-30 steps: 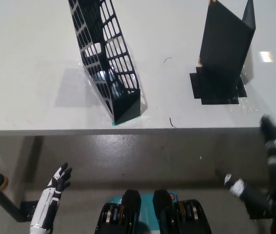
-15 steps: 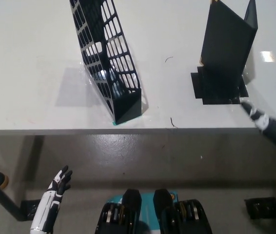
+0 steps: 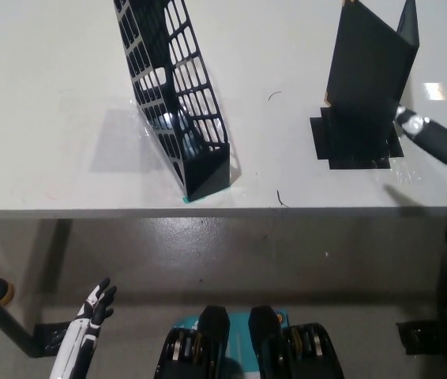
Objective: A notebook is kept standing on the table on the right hand side and a black shelf is kept on the left hand side and the robot uses its right hand to grab the notebook and places it in the shelf
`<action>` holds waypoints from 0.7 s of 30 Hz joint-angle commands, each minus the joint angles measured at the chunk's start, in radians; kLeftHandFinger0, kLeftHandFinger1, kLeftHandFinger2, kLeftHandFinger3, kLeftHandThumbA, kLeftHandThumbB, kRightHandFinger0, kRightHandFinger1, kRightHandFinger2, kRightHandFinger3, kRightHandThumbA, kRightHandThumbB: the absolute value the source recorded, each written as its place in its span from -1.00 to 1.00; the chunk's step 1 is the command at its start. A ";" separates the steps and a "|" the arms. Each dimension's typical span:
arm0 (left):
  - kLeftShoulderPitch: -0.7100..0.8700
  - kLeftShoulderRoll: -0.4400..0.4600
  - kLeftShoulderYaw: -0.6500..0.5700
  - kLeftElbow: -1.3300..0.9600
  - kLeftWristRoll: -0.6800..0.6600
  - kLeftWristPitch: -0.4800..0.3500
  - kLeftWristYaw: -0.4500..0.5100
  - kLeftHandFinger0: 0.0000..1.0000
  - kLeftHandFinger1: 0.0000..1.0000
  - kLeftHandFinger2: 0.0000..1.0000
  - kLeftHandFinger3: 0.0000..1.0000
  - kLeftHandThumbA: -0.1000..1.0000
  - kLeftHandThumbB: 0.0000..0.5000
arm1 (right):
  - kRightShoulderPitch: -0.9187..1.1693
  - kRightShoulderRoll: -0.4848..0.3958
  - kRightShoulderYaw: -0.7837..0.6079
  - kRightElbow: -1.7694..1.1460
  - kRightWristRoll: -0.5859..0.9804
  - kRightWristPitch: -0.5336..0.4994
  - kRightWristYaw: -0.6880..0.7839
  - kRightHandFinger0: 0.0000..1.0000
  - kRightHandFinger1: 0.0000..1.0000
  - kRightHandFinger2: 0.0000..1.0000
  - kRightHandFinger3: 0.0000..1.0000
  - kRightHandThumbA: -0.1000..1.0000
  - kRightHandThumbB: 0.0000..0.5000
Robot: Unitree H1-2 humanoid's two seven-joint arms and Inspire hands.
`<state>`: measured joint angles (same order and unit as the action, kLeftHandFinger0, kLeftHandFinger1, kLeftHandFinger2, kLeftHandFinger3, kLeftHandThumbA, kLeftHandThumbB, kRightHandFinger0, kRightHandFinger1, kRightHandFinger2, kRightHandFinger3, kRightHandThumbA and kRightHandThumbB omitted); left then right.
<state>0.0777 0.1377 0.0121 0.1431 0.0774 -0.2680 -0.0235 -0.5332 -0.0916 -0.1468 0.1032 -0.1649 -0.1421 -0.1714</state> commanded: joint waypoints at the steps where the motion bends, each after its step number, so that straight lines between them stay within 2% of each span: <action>1: 0.002 0.000 0.001 0.000 0.010 -0.042 0.011 1.00 1.00 1.00 1.00 1.00 -0.42 | -0.092 -0.018 -0.014 0.062 0.010 0.012 -0.029 1.00 1.00 1.00 1.00 1.00 0.40; 5: 0.004 -0.001 -0.002 -0.006 0.000 -0.033 0.002 1.00 1.00 1.00 1.00 1.00 -0.37 | -0.165 -0.023 -0.028 0.178 0.055 0.046 -0.020 1.00 1.00 1.00 1.00 1.00 0.32; 7: 0.005 0.000 -0.001 -0.004 0.008 -0.043 0.008 1.00 1.00 1.00 1.00 1.00 -0.33 | -0.201 -0.022 -0.039 0.234 0.081 0.051 -0.017 1.00 1.00 1.00 1.00 1.00 0.45; 10: 0.008 0.000 -0.001 -0.006 0.006 -0.042 0.007 1.00 1.00 1.00 1.00 1.00 -0.26 | -0.250 -0.018 -0.055 0.316 0.104 0.064 -0.026 1.00 1.00 1.00 1.00 1.00 0.52; 13: 0.013 0.001 -0.001 -0.005 0.001 -0.049 0.003 1.00 1.00 1.00 1.00 1.00 -0.23 | -0.311 -0.024 -0.069 0.455 0.128 0.013 -0.025 1.00 1.00 1.00 1.00 1.00 0.28; 15: 0.011 0.004 -0.002 0.001 -0.006 -0.054 -0.003 1.00 1.00 1.00 1.00 1.00 -0.24 | -0.346 -0.029 -0.075 0.537 0.127 -0.009 -0.041 1.00 1.00 1.00 1.00 1.00 0.35; 16: 0.010 0.003 -0.001 0.004 -0.007 -0.061 -0.001 1.00 1.00 1.00 1.00 1.00 -0.27 | -0.375 -0.036 -0.081 0.611 0.137 -0.039 -0.040 1.00 1.00 1.00 1.00 1.00 0.49; 21: 0.008 -0.001 -0.002 0.006 -0.002 -0.060 0.002 1.00 1.00 1.00 1.00 1.00 -0.15 | -0.480 -0.051 -0.106 0.874 0.185 -0.140 -0.029 1.00 1.00 1.00 1.00 1.00 0.47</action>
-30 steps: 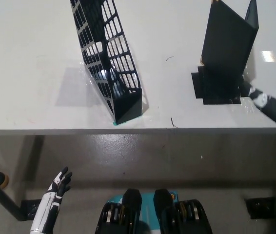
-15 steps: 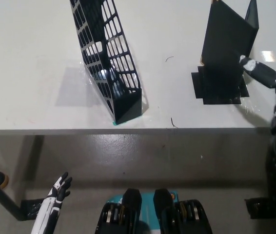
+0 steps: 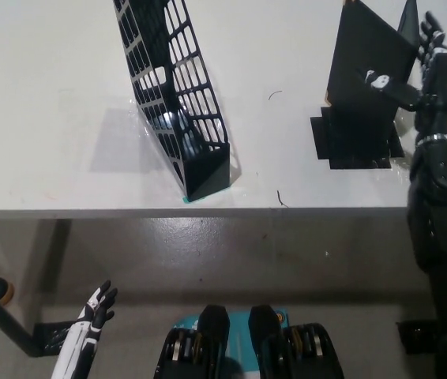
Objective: A notebook is kept standing on the table on the right hand side and a black shelf is kept on the left hand side and the robot uses its right hand to grab the notebook and places it in the shelf
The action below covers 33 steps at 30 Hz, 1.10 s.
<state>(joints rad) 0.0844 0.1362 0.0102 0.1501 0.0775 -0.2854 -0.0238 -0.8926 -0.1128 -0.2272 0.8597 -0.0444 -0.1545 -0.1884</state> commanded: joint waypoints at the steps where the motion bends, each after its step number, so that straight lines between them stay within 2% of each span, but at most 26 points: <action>1: 0.003 0.000 -0.001 -0.001 0.000 -0.047 0.003 1.00 1.00 1.00 1.00 1.00 -0.17 | -0.144 -0.033 -0.027 0.176 0.060 -0.115 -0.034 1.00 1.00 1.00 1.00 1.00 0.52; 5: 0.007 0.003 -0.003 -0.009 -0.015 -0.044 -0.008 1.00 1.00 1.00 1.00 1.00 -0.21 | -0.226 -0.042 -0.080 0.375 0.134 -0.100 0.016 1.00 1.00 1.00 1.00 1.00 0.52; 7: 0.005 0.003 -0.002 -0.004 -0.015 -0.047 -0.007 1.00 1.00 1.00 1.00 1.00 -0.19 | -0.254 -0.037 -0.113 0.442 0.166 -0.095 0.018 1.00 1.00 1.00 1.00 1.00 0.39; 8: 0.004 0.002 -0.002 -0.003 -0.016 -0.047 -0.006 1.00 1.00 1.00 1.00 1.00 -0.19 | -0.265 -0.033 -0.137 0.465 0.191 -0.109 0.020 1.00 1.00 1.00 1.00 1.00 0.41; 10: -0.003 -0.003 -0.002 0.000 -0.019 -0.046 -0.004 1.00 1.00 1.00 1.00 1.00 -0.18 | -0.286 -0.025 -0.189 0.490 0.230 -0.122 -0.019 1.00 1.00 1.00 1.00 0.87 0.40; 11: -0.005 -0.004 -0.004 0.001 -0.017 -0.046 -0.004 1.00 1.00 1.00 1.00 1.00 -0.19 | -0.306 -0.020 -0.224 0.503 0.253 -0.097 -0.088 0.36 0.47 0.91 1.00 0.45 0.28; 12: -0.003 -0.004 -0.005 0.002 -0.023 -0.053 -0.009 1.00 1.00 1.00 1.00 1.00 -0.25 | -0.323 -0.020 -0.234 0.514 0.247 -0.061 -0.172 -0.67 -0.53 -0.14 0.15 -0.39 -0.08; 13: -0.004 -0.003 -0.005 0.004 -0.024 -0.057 -0.009 1.00 1.00 1.00 1.00 1.00 -0.25 | -0.333 -0.018 -0.242 0.521 0.243 -0.061 -0.213 -0.99 -0.87 -0.50 -0.57 -0.88 -0.22; 14: -0.005 -0.004 -0.004 0.001 -0.026 -0.051 -0.010 1.00 1.00 1.00 1.00 1.00 -0.25 | -0.333 -0.011 -0.258 0.513 0.256 -0.115 -0.200 -1.00 -0.99 -0.62 -0.73 -1.00 -0.43; 15: -0.005 -0.004 -0.005 0.001 -0.035 -0.053 -0.015 1.00 1.00 1.00 1.00 1.00 -0.28 | -0.326 -0.006 -0.256 0.507 0.254 -0.166 -0.181 -1.00 -1.00 -0.59 -0.95 -1.00 -0.51; 16: -0.004 -0.005 -0.004 -0.001 -0.038 -0.051 -0.016 1.00 1.00 1.00 1.00 1.00 -0.29 | -0.324 -0.003 -0.247 0.500 0.243 -0.195 -0.176 -1.00 -0.94 -0.37 -0.88 -1.00 -0.57; 17: -0.003 -0.006 -0.003 -0.004 -0.040 -0.047 -0.016 1.00 1.00 1.00 1.00 1.00 -0.26 | -0.324 0.000 -0.240 0.495 0.236 -0.213 -0.175 -1.00 -0.90 -0.17 -0.68 -1.00 -0.59; 18: -0.002 -0.006 -0.003 -0.004 -0.040 -0.045 -0.016 1.00 1.00 1.00 1.00 1.00 -0.25 | -0.324 0.005 -0.232 0.485 0.230 -0.239 -0.175 -1.00 -0.86 -0.02 -0.37 -1.00 -0.60; 19: -0.002 -0.006 -0.004 0.002 -0.035 -0.054 -0.013 1.00 1.00 1.00 1.00 1.00 -0.25 | -0.328 0.008 -0.224 0.477 0.224 -0.247 -0.187 -1.00 -0.79 0.07 -0.09 -1.00 -0.59; 22: 0.022 -0.009 -0.008 0.005 -0.030 -0.057 -0.013 1.00 1.00 1.00 1.00 1.00 -0.19 | -0.321 0.016 -0.199 0.453 0.206 -0.267 -0.202 -1.00 -0.77 0.12 0.24 -1.00 -0.63; 26: 0.039 -0.010 -0.010 0.000 -0.009 -0.065 -0.003 1.00 1.00 1.00 1.00 1.00 -0.25 | -0.308 0.017 -0.112 0.399 0.123 -0.279 -0.286 -1.00 -0.85 0.02 0.20 -1.00 -0.59; 28: 0.041 -0.011 -0.011 -0.009 -0.003 -0.054 -0.002 1.00 1.00 1.00 1.00 1.00 -0.18 | -0.298 0.015 -0.071 0.352 0.100 -0.286 -0.302 -1.00 -0.82 0.06 0.14 -1.00 -0.60; 30: 0.039 -0.010 -0.010 -0.003 -0.001 -0.058 0.000 1.00 1.00 1.00 1.00 1.00 -0.12 | -0.291 0.020 -0.055 0.307 0.103 -0.290 -0.302 -1.00 -0.77 0.14 0.21 -1.00 -0.63; 31: 0.041 -0.010 -0.011 -0.007 0.000 -0.058 -0.001 1.00 1.00 1.00 1.00 1.00 -0.16 | -0.284 0.024 -0.047 0.269 0.100 -0.282 -0.304 -1.00 -0.72 0.19 0.28 -1.00 -0.63; 32: 0.040 -0.010 -0.012 -0.005 -0.005 -0.060 -0.005 1.00 1.00 1.00 1.00 1.00 -0.22 | -0.269 0.028 -0.012 0.205 0.054 -0.295 -0.326 -1.00 -0.78 0.05 0.20 -1.00 -0.52; 33: 0.040 -0.009 -0.013 -0.006 -0.008 -0.057 -0.009 1.00 1.00 1.00 1.00 1.00 -0.22 | -0.261 0.028 0.007 0.177 0.028 -0.297 -0.337 -1.00 -0.81 0.01 0.17 -1.00 -0.53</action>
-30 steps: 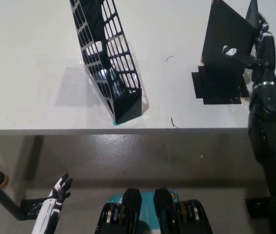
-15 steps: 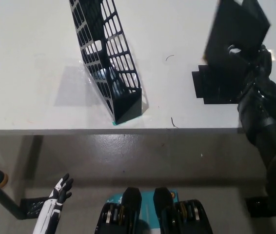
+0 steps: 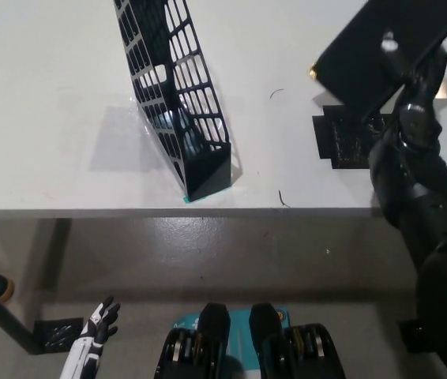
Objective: A notebook is kept standing on the table on the right hand side and a black shelf is kept on the left hand side and the robot uses its right hand to grab the notebook and places it in the shelf
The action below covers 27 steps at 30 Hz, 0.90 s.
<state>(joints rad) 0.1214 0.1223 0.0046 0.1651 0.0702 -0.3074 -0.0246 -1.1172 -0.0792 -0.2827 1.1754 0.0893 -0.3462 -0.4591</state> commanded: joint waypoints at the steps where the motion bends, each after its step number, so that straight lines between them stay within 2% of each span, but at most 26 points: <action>1: 0.003 0.004 -0.007 -0.021 0.002 -0.033 -0.006 1.00 1.00 1.00 1.00 1.00 -0.24 | -0.013 -0.003 0.091 -0.215 -0.139 -0.074 -0.068 -1.00 -0.88 -0.07 0.13 -1.00 -0.59; 4: 0.000 0.004 -0.006 -0.012 0.011 -0.045 0.001 1.00 1.00 1.00 1.00 1.00 -0.24 | 0.052 0.021 0.145 -0.460 -0.201 0.000 -0.061 -1.00 -1.00 -0.34 -0.20 -1.00 -0.69; 7: -0.007 0.011 -0.009 -0.011 0.010 -0.032 -0.008 1.00 1.00 1.00 1.00 1.00 -0.25 | 0.110 0.059 0.182 -0.730 -0.222 0.072 -0.017 -1.00 -1.00 -0.28 -0.15 -1.00 -0.72; 9: -0.007 0.009 -0.007 -0.011 -0.011 -0.033 -0.016 1.00 1.00 1.00 1.00 1.00 -0.28 | 0.134 0.090 0.210 -0.890 -0.247 0.138 0.001 -1.00 -0.99 -0.28 -0.13 -1.00 -0.66; 10: -0.006 0.009 -0.007 -0.010 -0.011 -0.035 -0.016 1.00 1.00 1.00 1.00 1.00 -0.30 | 0.139 0.099 0.225 -0.936 -0.280 0.153 -0.001 -1.00 -1.00 -0.28 -0.02 -1.00 -0.61; 11: -0.006 0.008 -0.007 -0.010 -0.007 -0.037 -0.014 1.00 1.00 1.00 1.00 1.00 -0.30 | 0.143 0.106 0.238 -0.970 -0.306 0.164 -0.002 -1.00 -1.00 -0.29 -0.01 -1.00 -0.62; 12: -0.009 0.009 -0.008 -0.003 0.002 -0.046 -0.010 1.00 1.00 1.00 1.00 1.00 -0.34 | 0.151 0.112 0.259 -1.018 -0.342 0.173 0.011 -1.00 -0.99 -0.21 0.18 -1.00 -0.65; 13: -0.009 0.009 -0.007 -0.002 0.000 -0.044 -0.011 1.00 1.00 1.00 1.00 1.00 -0.33 | 0.152 0.116 0.280 -1.053 -0.382 0.182 0.017 -1.00 -0.96 -0.14 0.28 -1.00 -0.69; 14: -0.009 0.012 -0.008 -0.004 0.002 -0.042 -0.012 1.00 1.00 1.00 1.00 1.00 -0.35 | 0.151 0.122 0.295 -1.084 -0.408 0.195 0.023 -1.00 -0.93 -0.09 0.36 -1.00 -0.67; 17: -0.009 0.014 -0.008 0.000 0.002 -0.039 -0.013 1.00 1.00 1.00 1.00 1.00 -0.25 | 0.132 0.149 0.332 -1.126 -0.451 0.216 0.036 -1.00 -0.82 0.08 0.56 -1.00 -0.59; 19: -0.010 0.013 -0.007 0.004 0.000 -0.042 -0.013 1.00 1.00 1.00 1.00 1.00 -0.25 | 0.110 0.164 0.354 -1.119 -0.458 0.226 0.045 -1.00 -0.61 0.33 0.61 -1.00 -0.56; 20: -0.009 0.013 -0.008 0.004 0.002 -0.039 -0.012 1.00 1.00 1.00 1.00 1.00 -0.23 | 0.098 0.173 0.365 -1.111 -0.461 0.228 0.046 -1.00 -0.56 0.37 0.62 -1.00 -0.55; 24: -0.012 0.012 -0.009 0.005 0.008 -0.045 -0.009 1.00 1.00 1.00 1.00 1.00 -0.24 | 0.053 0.195 0.393 -1.072 -0.469 0.231 0.035 -1.00 -0.54 0.38 0.63 -1.00 -0.48; 27: -0.010 0.013 -0.010 0.004 0.016 -0.038 -0.007 1.00 1.00 1.00 1.00 1.00 -0.22 | 0.018 0.207 0.411 -1.031 -0.476 0.242 0.018 -1.00 -0.60 0.36 0.62 -1.00 -0.54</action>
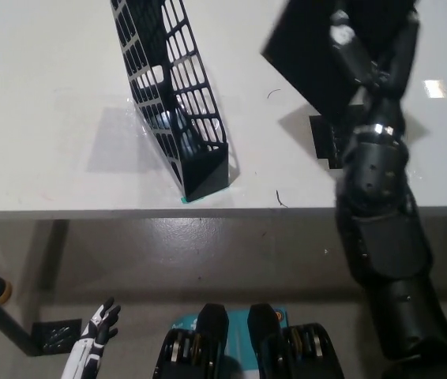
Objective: A notebook is kept standing on the table on the right hand side and a black shelf is kept on the left hand side and the robot uses its right hand to grab the notebook and places it in the shelf
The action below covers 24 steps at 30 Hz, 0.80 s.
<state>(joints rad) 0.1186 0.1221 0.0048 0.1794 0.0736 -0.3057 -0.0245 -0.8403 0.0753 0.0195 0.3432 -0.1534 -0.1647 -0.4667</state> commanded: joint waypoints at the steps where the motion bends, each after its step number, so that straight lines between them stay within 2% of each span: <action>1: -0.007 0.013 -0.010 -0.011 0.013 -0.039 -0.007 1.00 1.00 1.00 1.00 1.00 -0.22 | -0.269 0.054 0.115 -0.189 -0.237 0.063 0.022 -1.00 -0.60 0.37 0.63 -1.00 -0.53; 8: -0.004 0.020 -0.012 -0.019 0.019 -0.026 -0.010 1.00 1.00 1.00 1.00 1.00 -0.22 | -0.318 0.073 0.136 -0.148 -0.226 0.073 0.011 -1.00 -0.62 0.34 0.65 -1.00 -0.51; 11: -0.006 0.020 -0.015 -0.016 0.018 -0.024 -0.011 1.00 1.00 1.00 1.00 1.00 -0.15 | -0.322 0.083 0.138 -0.140 -0.226 0.073 0.010 -1.00 -0.63 0.32 0.64 -1.00 -0.53; 15: -0.002 0.020 -0.017 -0.020 0.016 -0.026 -0.012 1.00 1.00 1.00 1.00 1.00 -0.21 | -0.319 0.099 0.142 -0.113 -0.243 0.079 0.007 -1.00 -0.63 0.28 0.54 -1.00 -0.55; 22: 0.009 0.026 -0.025 -0.039 0.014 -0.016 -0.021 1.00 1.00 1.00 1.00 1.00 -0.29 | -0.338 0.110 0.136 0.058 -0.271 0.009 -0.050 -1.00 -0.66 0.30 0.57 -1.00 -0.58; 24: 0.011 0.024 -0.026 -0.044 0.008 -0.008 -0.023 1.00 1.00 1.00 1.00 1.00 -0.17 | -0.352 0.111 0.134 0.128 -0.269 -0.013 -0.065 -1.00 -0.68 0.29 0.59 -1.00 -0.60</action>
<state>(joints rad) 0.1203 0.1314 -0.0107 0.1699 0.0791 -0.3055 -0.0299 -1.1036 0.1744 0.1603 0.4268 -0.3902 -0.1075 -0.4761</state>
